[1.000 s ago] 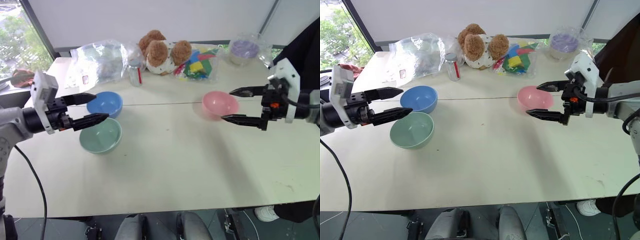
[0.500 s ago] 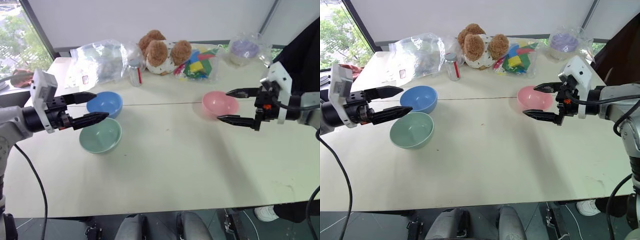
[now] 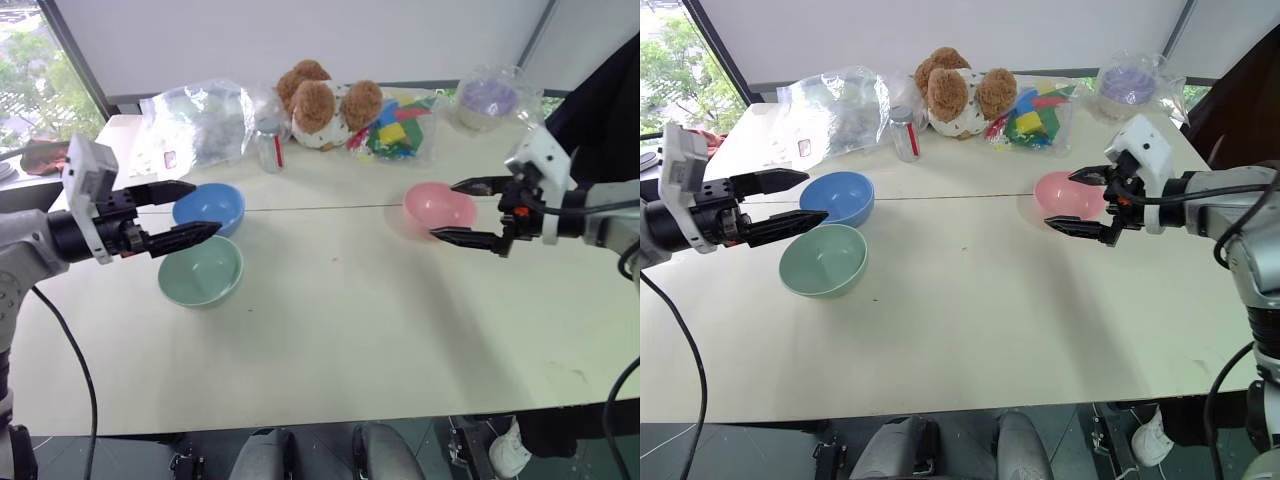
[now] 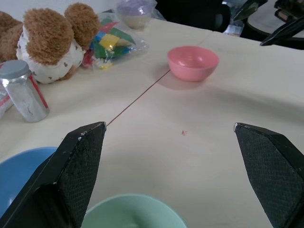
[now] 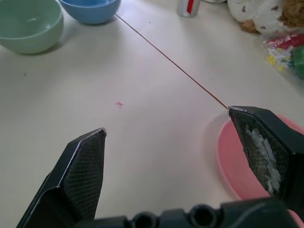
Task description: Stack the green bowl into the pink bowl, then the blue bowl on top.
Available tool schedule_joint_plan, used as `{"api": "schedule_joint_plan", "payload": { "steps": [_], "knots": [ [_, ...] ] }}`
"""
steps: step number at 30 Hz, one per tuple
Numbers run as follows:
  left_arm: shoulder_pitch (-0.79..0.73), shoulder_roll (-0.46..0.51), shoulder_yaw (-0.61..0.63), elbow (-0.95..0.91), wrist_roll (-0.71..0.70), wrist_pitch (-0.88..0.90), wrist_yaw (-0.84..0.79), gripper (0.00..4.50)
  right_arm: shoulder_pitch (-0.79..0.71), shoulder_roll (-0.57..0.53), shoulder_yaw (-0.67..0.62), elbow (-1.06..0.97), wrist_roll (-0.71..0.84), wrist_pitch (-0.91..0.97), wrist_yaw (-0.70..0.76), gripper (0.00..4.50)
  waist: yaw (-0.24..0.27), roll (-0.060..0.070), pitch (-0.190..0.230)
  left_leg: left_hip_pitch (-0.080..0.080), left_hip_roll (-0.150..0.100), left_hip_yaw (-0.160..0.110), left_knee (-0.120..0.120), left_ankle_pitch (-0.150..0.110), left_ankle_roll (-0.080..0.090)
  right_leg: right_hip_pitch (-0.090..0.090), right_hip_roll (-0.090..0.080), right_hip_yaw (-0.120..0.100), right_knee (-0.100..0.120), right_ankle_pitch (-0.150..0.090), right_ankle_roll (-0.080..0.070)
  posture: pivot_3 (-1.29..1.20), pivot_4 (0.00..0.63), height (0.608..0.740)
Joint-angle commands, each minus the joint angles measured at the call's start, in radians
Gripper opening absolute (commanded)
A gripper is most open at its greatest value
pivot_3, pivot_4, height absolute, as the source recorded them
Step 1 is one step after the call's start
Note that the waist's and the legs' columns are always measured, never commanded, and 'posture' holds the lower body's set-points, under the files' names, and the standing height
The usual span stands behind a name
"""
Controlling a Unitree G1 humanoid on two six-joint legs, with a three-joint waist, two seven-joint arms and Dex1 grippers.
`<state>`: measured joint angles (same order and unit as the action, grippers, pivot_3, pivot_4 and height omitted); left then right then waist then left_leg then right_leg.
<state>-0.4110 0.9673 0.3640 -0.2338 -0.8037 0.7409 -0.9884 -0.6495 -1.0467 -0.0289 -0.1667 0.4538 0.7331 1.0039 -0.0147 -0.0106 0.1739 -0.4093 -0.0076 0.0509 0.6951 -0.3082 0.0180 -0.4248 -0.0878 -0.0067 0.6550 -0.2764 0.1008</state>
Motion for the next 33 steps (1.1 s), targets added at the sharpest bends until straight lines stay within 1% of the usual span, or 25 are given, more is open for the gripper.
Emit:
{"api": "schedule_joint_plan", "payload": {
  "steps": [1,3,6,9,12,14,17,20,21,24,27,30,31,33],
  "knots": [
    [-0.039,-0.007,-0.018,-0.014,-0.008,-0.003,0.004,4.46,-0.084,0.059,0.097,0.112,-0.112,-0.003,-0.067,4.5,-0.003,0.0,0.0,0.0,0.0,0.0,0.0,0.0,0.0,0.0,0.0,0.0,0.0,0.0,0.0,0.0,0.15,0.74],
    [-0.05,-0.016,-0.033,-0.011,-0.003,-0.008,0.006,4.46,-0.139,0.11,0.154,0.215,-0.174,-0.015,-0.091,4.5,-0.004,0.0,0.0,0.0,0.0,0.001,0.0,0.0,-0.001,0.0,0.0,0.0,0.0,0.0,0.0,0.0,0.15,0.74],
    [-0.056,-0.026,-0.048,-0.012,0.002,-0.013,0.01,4.46,-0.208,0.172,0.242,0.402,-0.274,-0.095,-0.077,4.5,-0.003,0.0,0.0,0.0,0.0,0.001,0.0,0.001,-0.002,-0.001,0.001,0.0,0.0,0.0,0.0,0.0,0.15,0.74],
    [-0.053,-0.031,-0.052,-0.017,0.003,-0.015,0.012,4.46,-0.269,0.224,0.293,0.573,-0.35,-0.175,-0.064,4.5,-0.002,0.0,0.0,-0.001,0.0,0.002,-0.001,0.001,-0.002,-0.001,0.001,0.0,0.0,0.0,0.0,0.0,0.15,0.74],
    [-0.026,-0.033,-0.035,-0.04,0.0,-0.013,0.024,4.46,-0.335,0.295,0.35,0.786,-0.435,-0.283,-0.057,4.5,-0.004,0.0,0.0,-0.001,-0.001,0.003,-0.001,0.001,-0.002,-0.002,0.001,0.0,0.0,0.0,0.0,0.0,0.15,0.74],
    [-0.006,-0.032,-0.021,-0.057,-0.005,-0.009,0.033,4.46,-0.359,0.322,0.359,0.874,-0.464,-0.332,-0.045,4.5,-0.004,0.0,0.0,-0.001,-0.001,0.002,-0.001,0.001,-0.002,-0.001,0.002,0.0,0.0,0.0,0.0,0.0,0.15,0.74],
    [0.027,-0.026,0.006,-0.081,-0.012,-0.004,0.045,4.5,-0.389,0.344,0.362,0.964,-0.506,-0.396,-0.037,3.6,-0.005,0.0,0.0,-0.001,-0.001,0.002,-0.001,0.001,-0.002,-0.001,0.002,0.0,0.0,0.0,0.0,0.0,0.15,0.74],
    [0.051,-0.023,0.027,-0.1,-0.02,0.001,0.057,4.5,-0.414,0.356,0.363,1.022,-0.543,-0.449,-0.025,2.04,-0.005,0.0,0.0,-0.001,-0.001,0.002,-0.001,0.001,-0.002,-0.001,0.002,0.0,0.0,0.0,0.0,0.0,0.15,0.74],
    [0.056,-0.022,0.031,-0.104,-0.022,0.002,0.06,4.5,-0.423,0.359,0.364,1.036,-0.556,-0.467,-0.025,1.43,-0.006,0.0,0.0,-0.001,-0.001,0.002,0.0,0.001,-0.002,-0.002,0.002,0.0,0.0,0.0,0.0,0.0,0.15,0.74],
    [0.063,-0.019,0.035,-0.109,-0.027,0.0,0.066,4.5,-0.439,0.346,0.385,1.01,-0.605,-0.544,0.006,0.04,-0.006,0.0,0.0,-0.001,-0.001,0.002,0.0,0.001,-0.002,-0.001,0.002,0.0,0.0,0.0,0.0,0.0,0.15,0.74],
    [0.062,-0.018,0.034,-0.105,-0.025,-0.004,0.065,4.5,-0.436,0.326,0.38,0.896,-0.611,-0.563,0.087,0.04,-0.006,0.0,0.0,0.0,-0.001,0.002,0.0,0.001,-0.002,-0.001,0.002,0.0,0.001,0.0,0.0,0.0,0.15,0.74],
    [0.052,-0.016,0.024,-0.091,-0.019,-0.011,0.057,4.5,-0.381,0.306,0.367,0.634,-0.547,-0.512,0.237,0.04,-0.004,0.001,0.0,-0.001,-0.001,0.002,-0.001,0.001,-0.002,-0.002,0.002,0.0,0.001,0.0,0.0,0.0,0.15,0.74],
    [0.05,-0.016,0.022,-0.089,-0.018,-0.012,0.056,4.5,-0.366,0.302,0.363,0.579,-0.537,-0.494,0.262,0.04,-0.004,0.001,0.0,-0.001,-0.001,0.001,-0.001,0.001,-0.002,-0.002,0.002,-0.001,0.001,0.0,0.0,0.0,0.15,0.74],
    [0.037,-0.017,0.01,-0.078,-0.012,-0.018,0.049,4.5,-0.299,0.308,0.379,0.358,-0.49,-0.454,0.325,0.04,-0.003,0.001,0.0,-0.001,0.0,0.001,-0.001,0.001,-0.002,-0.002,0.002,-0.001,0.001,0.0,0.0,0.0,0.15,0.74]
  ]
}}
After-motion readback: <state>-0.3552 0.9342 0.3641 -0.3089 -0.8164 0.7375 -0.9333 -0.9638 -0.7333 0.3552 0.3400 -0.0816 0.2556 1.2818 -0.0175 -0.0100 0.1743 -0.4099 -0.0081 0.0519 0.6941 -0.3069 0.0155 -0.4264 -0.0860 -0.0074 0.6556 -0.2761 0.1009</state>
